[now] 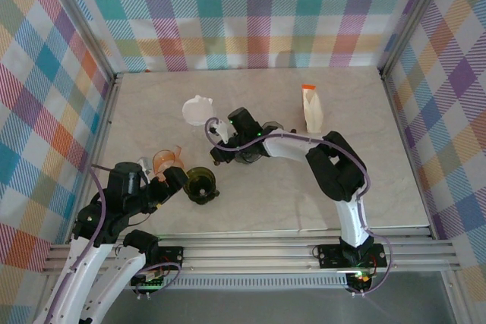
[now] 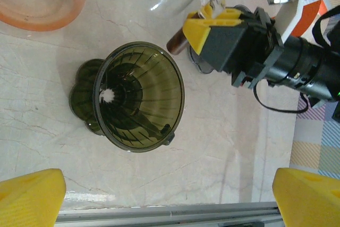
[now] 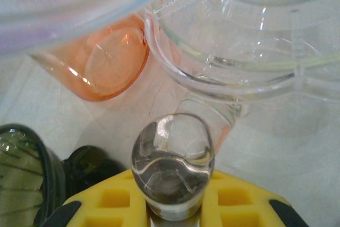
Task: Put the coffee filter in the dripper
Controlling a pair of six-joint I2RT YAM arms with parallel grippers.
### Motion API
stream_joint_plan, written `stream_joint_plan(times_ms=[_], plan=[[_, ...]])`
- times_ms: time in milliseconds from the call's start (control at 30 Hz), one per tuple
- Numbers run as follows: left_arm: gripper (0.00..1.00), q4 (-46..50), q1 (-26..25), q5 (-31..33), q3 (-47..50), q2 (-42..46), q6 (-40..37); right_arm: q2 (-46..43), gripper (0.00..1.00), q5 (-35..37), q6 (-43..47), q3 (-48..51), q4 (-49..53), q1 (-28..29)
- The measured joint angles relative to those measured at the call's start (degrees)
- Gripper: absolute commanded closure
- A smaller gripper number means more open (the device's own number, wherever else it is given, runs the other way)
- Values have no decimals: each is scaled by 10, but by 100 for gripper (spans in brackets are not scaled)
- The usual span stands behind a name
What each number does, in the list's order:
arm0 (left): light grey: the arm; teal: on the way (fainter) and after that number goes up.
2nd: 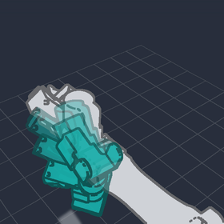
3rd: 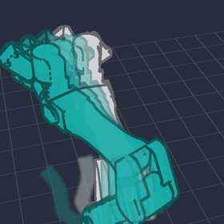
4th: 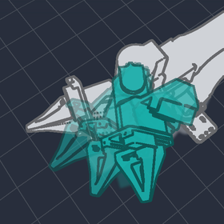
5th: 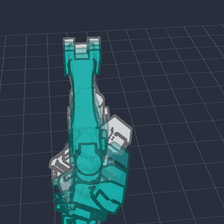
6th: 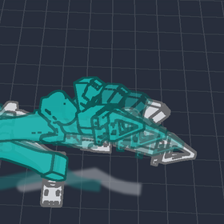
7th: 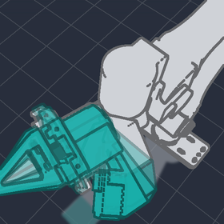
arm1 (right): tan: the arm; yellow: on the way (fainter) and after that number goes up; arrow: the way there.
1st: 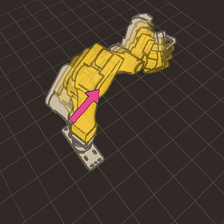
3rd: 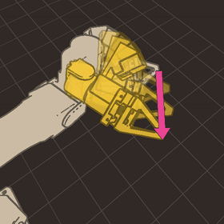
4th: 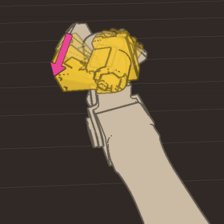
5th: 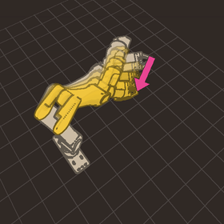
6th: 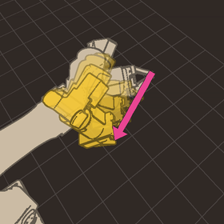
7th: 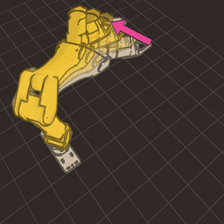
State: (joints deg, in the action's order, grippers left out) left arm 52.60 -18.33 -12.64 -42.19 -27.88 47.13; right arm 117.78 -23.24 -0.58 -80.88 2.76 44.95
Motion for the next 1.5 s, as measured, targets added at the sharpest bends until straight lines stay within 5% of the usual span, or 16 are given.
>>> stream_joint_plan(times_ms=[500,767,1067,1500], plan=[[0,3,0,-2,0,3,0,10,49,2,-7,-13,4,0],[0,3,0,-2,-1,3,0,-28,37,2,-15,42,-16,1],[0,3,0,3,-1,3,0,-112,31,11,-33,120,-60,8],[19,-14,0,67,17,-92,-39,-320,30,80,-114,317,-96,84]])
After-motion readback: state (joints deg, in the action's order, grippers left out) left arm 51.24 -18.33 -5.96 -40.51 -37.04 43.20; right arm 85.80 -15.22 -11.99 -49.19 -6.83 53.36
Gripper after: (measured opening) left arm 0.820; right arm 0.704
